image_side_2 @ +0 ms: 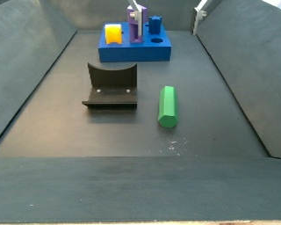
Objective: Pick up the hexagon object. Move up. Place the hexagon object on the fixture. Regrasp the hexagon object. Move to above the board. Insert the hexagon object.
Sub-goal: Pick up the hexagon object.
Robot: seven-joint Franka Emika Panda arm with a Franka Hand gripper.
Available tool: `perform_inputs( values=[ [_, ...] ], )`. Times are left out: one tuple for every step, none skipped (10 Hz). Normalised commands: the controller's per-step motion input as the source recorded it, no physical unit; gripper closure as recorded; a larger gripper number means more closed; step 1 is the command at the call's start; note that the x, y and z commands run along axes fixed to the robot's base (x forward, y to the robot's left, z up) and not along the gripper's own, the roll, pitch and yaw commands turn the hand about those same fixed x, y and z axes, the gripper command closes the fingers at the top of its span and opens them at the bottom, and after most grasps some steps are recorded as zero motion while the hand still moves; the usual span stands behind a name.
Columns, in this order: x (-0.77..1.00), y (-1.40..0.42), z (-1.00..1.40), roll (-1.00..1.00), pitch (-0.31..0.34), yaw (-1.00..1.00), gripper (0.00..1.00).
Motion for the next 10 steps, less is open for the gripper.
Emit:
perform_inputs(
  values=[
    [-0.27, 0.35, -0.82, -0.01, -0.167, -0.24, 0.00],
    [-0.52, 0.38, -1.00, -0.02, -0.043, -0.33, 0.00],
    [-0.54, 0.30, -1.00, -0.03, -0.036, -0.41, 0.00],
    [-0.36, 0.03, -0.93, -0.13, -0.121, -0.42, 0.00],
    [-0.26, -0.09, -0.68, -0.23, -0.161, -0.43, 0.00],
    [0.00, -0.30, -0.66, -0.24, -0.131, -0.37, 0.00],
    [0.27, -0.59, -0.77, -0.04, -0.160, -0.20, 0.00],
    [0.49, -0.46, -1.00, 0.00, -0.116, -0.19, 0.00],
    [0.63, -0.34, -1.00, 0.00, -0.024, -0.18, 0.00],
    [0.59, -0.22, -1.00, 0.00, 0.000, -0.19, 0.00]
  ],
)
